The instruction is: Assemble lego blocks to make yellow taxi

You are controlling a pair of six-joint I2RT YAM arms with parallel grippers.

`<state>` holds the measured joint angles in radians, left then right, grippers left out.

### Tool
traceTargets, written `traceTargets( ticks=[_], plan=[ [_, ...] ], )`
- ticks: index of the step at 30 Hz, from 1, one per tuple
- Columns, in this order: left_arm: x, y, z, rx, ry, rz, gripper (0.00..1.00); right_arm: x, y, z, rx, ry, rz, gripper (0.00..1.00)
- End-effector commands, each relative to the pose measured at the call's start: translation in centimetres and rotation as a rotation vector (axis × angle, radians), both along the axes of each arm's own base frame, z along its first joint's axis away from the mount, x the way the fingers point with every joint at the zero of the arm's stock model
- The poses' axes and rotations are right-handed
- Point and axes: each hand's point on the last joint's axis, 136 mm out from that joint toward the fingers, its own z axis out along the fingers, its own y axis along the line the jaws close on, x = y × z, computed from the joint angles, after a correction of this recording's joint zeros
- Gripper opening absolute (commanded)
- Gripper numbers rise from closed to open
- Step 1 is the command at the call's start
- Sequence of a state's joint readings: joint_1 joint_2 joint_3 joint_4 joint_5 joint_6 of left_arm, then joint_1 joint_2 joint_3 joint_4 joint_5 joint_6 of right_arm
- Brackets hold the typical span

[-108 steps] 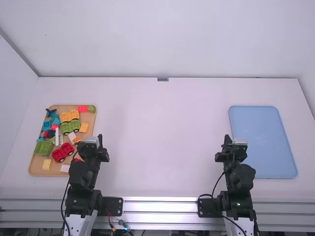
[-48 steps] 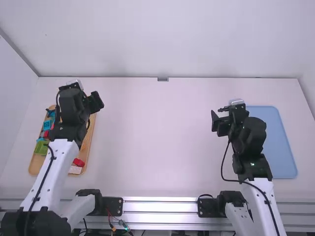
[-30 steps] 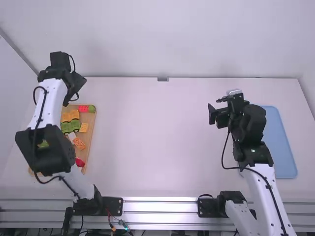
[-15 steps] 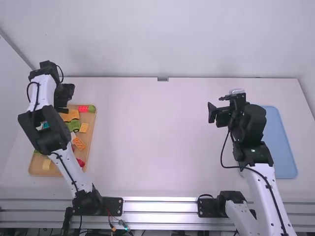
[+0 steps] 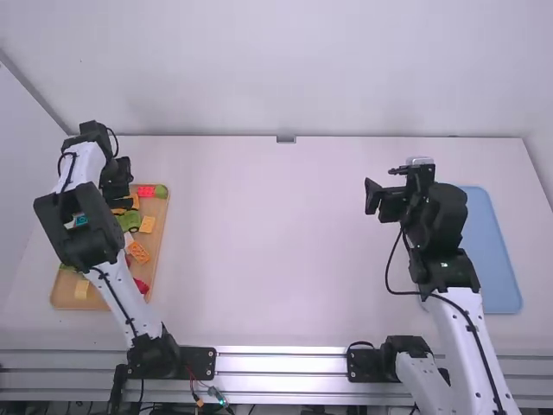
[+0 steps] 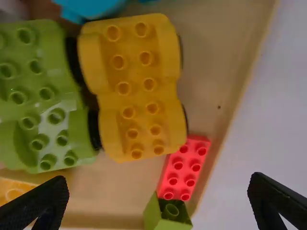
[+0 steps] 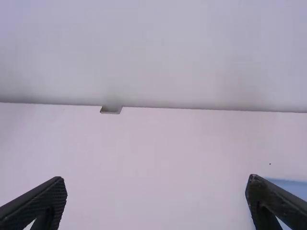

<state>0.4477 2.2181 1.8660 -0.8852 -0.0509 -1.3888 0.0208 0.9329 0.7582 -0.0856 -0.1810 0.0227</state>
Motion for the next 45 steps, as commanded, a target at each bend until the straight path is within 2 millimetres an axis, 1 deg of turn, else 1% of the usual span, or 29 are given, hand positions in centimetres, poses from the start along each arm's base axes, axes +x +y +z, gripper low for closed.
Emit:
traceTargets(
  ticks=[1, 3, 11, 12, 17, 26, 30, 33, 35, 40, 42, 44, 45],
  plan=[
    [0.4, -0.2, 0.0, 0.014, -0.004, -0.104, 0.99, 0.3, 0.3, 2.1, 0.027, -0.043, 0.003, 0.98],
    [0.6, -0.1, 0.1, 0.018, -0.010, -0.109, 0.99, 0.3, 0.3, 2.1, 0.027, -0.044, 0.003, 0.98],
    [-0.7, -0.6, -0.2, -0.004, 0.042, -0.101, 0.99, 0.3, 0.3, 2.0, 0.027, -0.039, 0.003, 0.99],
    [-0.5, -0.5, -0.3, -0.001, 0.033, -0.094, 0.99, 0.3, 0.3, 2.0, 0.027, -0.039, 0.003, 0.99],
    [0.6, 0.5, -0.1, 0.056, -0.002, -0.122, 0.99, 0.3, 0.3, 2.0, 0.027, -0.038, 0.003, 0.99],
    [-0.1, 1.3, 0.0, 0.092, 0.027, -0.077, 0.99, 0.2, 0.3, 1.8, 0.027, -0.031, 0.003, 0.99],
    [0.0, 2.2, 0.0, 0.085, 0.005, -0.126, 0.99, 0.2, 0.3, 1.9, 0.027, -0.031, 0.003, 0.99],
    [-0.6, 2.9, 0.0, 0.074, 0.010, -0.155, 0.99, 0.2, 0.3, 1.9, 0.027, -0.031, 0.003, 0.99],
    [-1.6, 3.9, -0.1, 0.068, 0.027, -0.144, 0.99, 0.2, 0.3, 1.9, 0.026, -0.031, 0.003, 0.98],
    [-3.8, 5.3, -0.4, 0.041, 0.064, -0.096, 1.00, 0.2, 0.3, 1.9, 0.027, -0.031, 0.003, 0.98],
    [-4.0, 5.5, -0.4, 0.042, 0.067, -0.090, 0.99, 0.2, 0.3, 1.8, 0.027, -0.031, 0.003, 0.98],
    [-3.9, 5.8, -0.3, 0.054, 0.061, -0.084, 0.94, 0.2, 0.3, 1.8, 0.027, -0.030, 0.003, 0.98],
    [-3.9, 5.8, -0.3, 0.054, 0.061, -0.084, 0.94, 0.2, 0.3, 1.8, 0.027, -0.030, 0.003, 0.98]
  ],
)
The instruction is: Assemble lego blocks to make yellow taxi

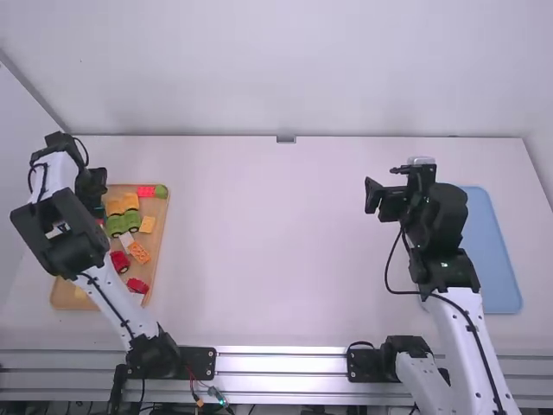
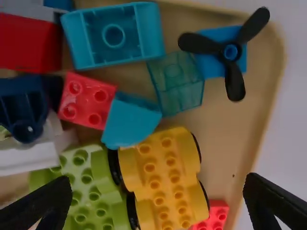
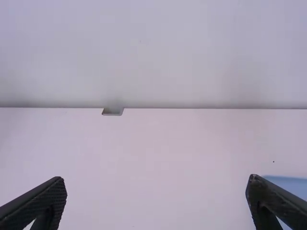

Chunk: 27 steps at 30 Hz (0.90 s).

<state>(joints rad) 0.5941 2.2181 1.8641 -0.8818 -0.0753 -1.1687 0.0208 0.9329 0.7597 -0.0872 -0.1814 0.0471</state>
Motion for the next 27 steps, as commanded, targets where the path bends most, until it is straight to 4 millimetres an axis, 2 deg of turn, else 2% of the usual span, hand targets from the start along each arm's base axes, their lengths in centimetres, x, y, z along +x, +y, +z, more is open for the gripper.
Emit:
traceTargets(
  ticks=[1, 6, 9, 13, 17, 27],
  plan=[
    [0.1, -0.4, -0.4, 0.009, 0.012, -0.002, 0.91, 0.2, 0.3, 1.8, 0.004, -0.035, 0.011, 0.99],
    [1.1, -1.3, -0.7, 0.008, -0.001, -0.019, 0.85, 0.2, 0.3, 1.7, 0.004, -0.032, 0.011, 0.99],
    [1.2, -1.2, -0.6, 0.014, -0.005, -0.021, 0.89, 0.2, 0.3, 1.7, 0.004, -0.032, 0.011, 0.99],
    [1.0, -1.5, -1.4, 0.005, 0.005, -0.023, 0.94, 0.2, 0.3, 1.6, 0.004, -0.029, 0.011, 0.99],
    [1.6, -1.7, -2.2, 0.000, -0.027, -0.018, 1.00, 0.2, 0.3, 1.6, 0.004, -0.029, 0.011, 0.98],
    [2.0, -1.9, -3.3, -0.010, -0.063, -0.006, 0.99, 0.2, 0.3, 1.6, 0.004, -0.029, 0.011, 0.99]
  ],
)
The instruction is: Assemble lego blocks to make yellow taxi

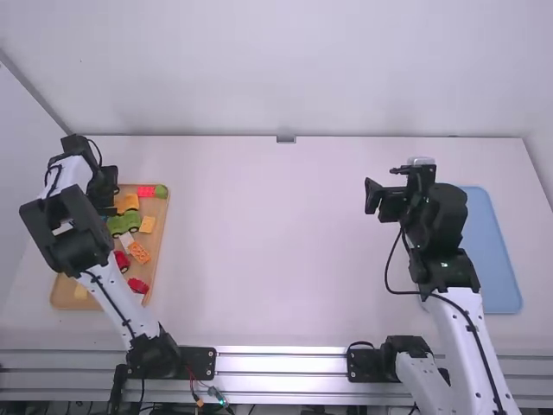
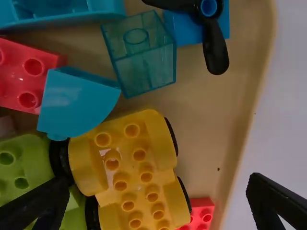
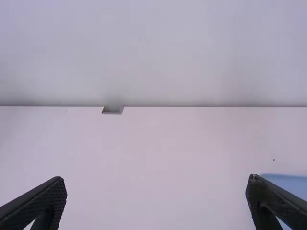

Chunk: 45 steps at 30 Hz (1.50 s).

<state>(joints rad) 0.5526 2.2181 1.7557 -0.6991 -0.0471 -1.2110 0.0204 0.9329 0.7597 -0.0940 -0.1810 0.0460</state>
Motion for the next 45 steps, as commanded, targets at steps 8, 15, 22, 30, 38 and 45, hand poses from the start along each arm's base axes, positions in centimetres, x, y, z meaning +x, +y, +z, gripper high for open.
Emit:
traceTargets(
  ticks=[8, 15, 22, 30, 38, 45],
  plan=[
    [-0.4, -0.2, -1.7, -0.012, -0.002, 0.056, 0.97, 0.2, 0.3, 1.8, 0.005, -0.035, 0.011, 0.99],
    [-1.3, -0.5, -1.9, -0.015, 0.044, 0.045, 0.96, 0.2, 0.3, 1.6, 0.005, -0.028, 0.011, 0.99],
    [-2.2, -0.5, -2.1, -0.004, 0.088, 0.036, 0.95, 0.0, 0.3, 1.3, 0.005, -0.014, 0.011, 0.99],
    [-3.2, -0.8, -2.3, -0.005, 0.141, -0.001, 0.91, 0.0, 0.3, 1.3, 0.005, -0.013, 0.011, 0.99],
    [-4.0, -1.1, -2.4, -0.012, 0.181, -0.025, 0.88, 0.0, 0.3, 1.2, 0.005, -0.010, 0.011, 0.99],
    [-4.2, -1.1, -2.4, -0.012, 0.190, -0.039, 0.86, 0.0, 0.3, 1.2, 0.005, -0.010, 0.011, 0.99]
  ],
)
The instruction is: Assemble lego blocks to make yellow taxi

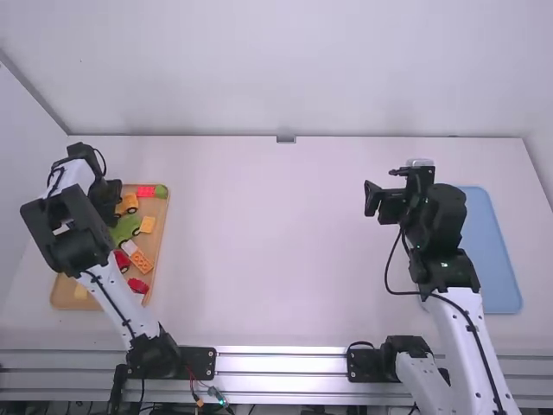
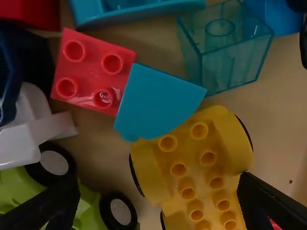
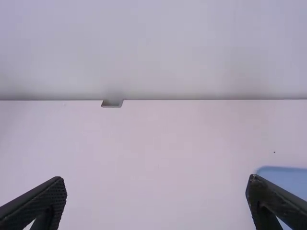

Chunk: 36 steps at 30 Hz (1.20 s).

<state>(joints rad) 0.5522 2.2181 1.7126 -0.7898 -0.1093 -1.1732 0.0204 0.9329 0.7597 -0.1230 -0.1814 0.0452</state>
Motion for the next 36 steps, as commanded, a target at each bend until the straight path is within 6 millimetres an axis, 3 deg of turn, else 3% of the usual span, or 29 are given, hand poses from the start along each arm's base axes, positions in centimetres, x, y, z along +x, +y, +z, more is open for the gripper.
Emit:
traceTargets(
  ticks=[1, 7, 13, 17, 20, 24, 30, 36],
  plan=[
    [-0.7, -0.2, -0.7, 0.000, 0.037, -0.017, 0.85, 0.3, 0.3, 1.9, 0.006, -0.038, 0.010, 0.99],
    [-0.9, -0.1, -0.6, 0.009, 0.046, -0.009, 0.80, 0.3, 0.3, 1.8, 0.006, -0.038, 0.010, 0.98],
    [-1.7, -0.3, -0.8, -0.022, 0.070, -0.037, 0.83, 0.3, 0.3, 1.8, 0.006, -0.038, 0.010, 0.98],
    [-2.0, -0.7, -1.4, -0.031, 0.071, 0.017, 0.75, 0.3, 0.3, 1.8, 0.006, -0.038, 0.010, 0.98],
    [-1.9, -1.0, -2.0, -0.032, 0.048, 0.124, 0.88, 0.3, 0.3, 1.9, 0.006, -0.039, 0.010, 0.99],
    [-2.0, -0.8, -2.4, -0.055, 0.023, 0.184, 0.97, 0.3, 0.3, 1.9, 0.006, -0.039, 0.011, 0.98],
    [-0.7, -1.3, -2.2, -0.097, -0.031, 0.110, 0.79, 0.3, 0.3, 2.0, 0.007, -0.046, 0.010, 0.99],
    [-2.4, -2.1, -1.5, -0.138, 0.025, 0.124, 0.75, 0.3, 0.3, 2.0, 0.006, -0.046, 0.011, 0.98]
  ],
)
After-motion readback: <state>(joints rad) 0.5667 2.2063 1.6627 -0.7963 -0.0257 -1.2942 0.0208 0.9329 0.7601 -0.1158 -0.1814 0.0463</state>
